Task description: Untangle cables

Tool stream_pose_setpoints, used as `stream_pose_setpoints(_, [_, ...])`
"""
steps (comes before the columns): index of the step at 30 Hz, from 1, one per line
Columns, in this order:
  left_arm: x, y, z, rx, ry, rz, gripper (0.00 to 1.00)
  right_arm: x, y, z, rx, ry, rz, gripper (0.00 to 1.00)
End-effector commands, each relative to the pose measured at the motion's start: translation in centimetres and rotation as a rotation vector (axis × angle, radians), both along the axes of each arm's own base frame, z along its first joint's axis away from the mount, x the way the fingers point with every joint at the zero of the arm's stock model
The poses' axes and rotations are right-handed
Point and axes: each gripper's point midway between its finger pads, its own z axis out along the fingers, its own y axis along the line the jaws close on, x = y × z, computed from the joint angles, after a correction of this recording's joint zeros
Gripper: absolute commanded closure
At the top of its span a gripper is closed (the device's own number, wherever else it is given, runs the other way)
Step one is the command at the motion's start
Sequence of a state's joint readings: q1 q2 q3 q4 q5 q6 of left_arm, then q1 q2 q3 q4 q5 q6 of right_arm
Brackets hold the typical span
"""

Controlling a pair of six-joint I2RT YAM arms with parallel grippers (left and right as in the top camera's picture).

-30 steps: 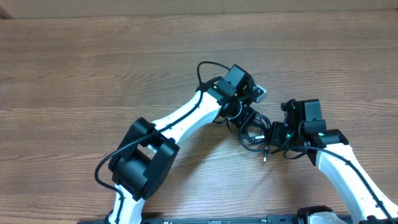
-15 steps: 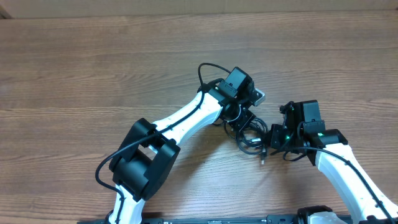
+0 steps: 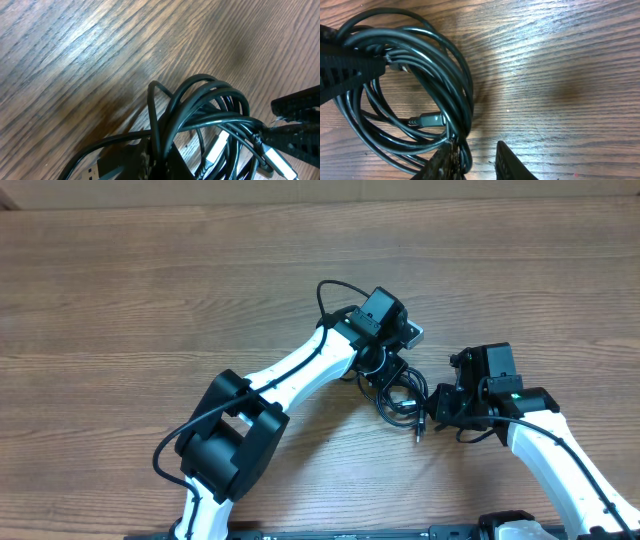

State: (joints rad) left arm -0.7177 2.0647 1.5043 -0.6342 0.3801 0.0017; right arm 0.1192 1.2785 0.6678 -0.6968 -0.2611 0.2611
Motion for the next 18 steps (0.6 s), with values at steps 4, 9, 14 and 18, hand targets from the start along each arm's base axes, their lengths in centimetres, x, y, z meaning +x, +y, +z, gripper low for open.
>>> stream_pose_setpoints(4, [-0.1,-1.1,1.4,-0.069,0.014,-0.024,0.96,0.7,0.6,0.8,0.033,-0.026,0.011,0.76])
stream_pose_setpoints(9, [-0.9,-2.0,2.1,-0.13,0.054,-0.055,0.96,0.7,0.6,0.9,0.033,-0.028,0.011,0.78])
stream_pose_setpoints(14, [-0.9,-1.9,2.1,-0.129,0.053,-0.053,0.96,0.7,0.5,0.8,0.029,-0.028,0.01,0.94])
stream_pose_setpoints(18, [-0.8,-1.8,2.0,-0.123,0.049,-0.049,0.96,0.7,0.5,0.8,0.03,-0.027,0.009,0.96])
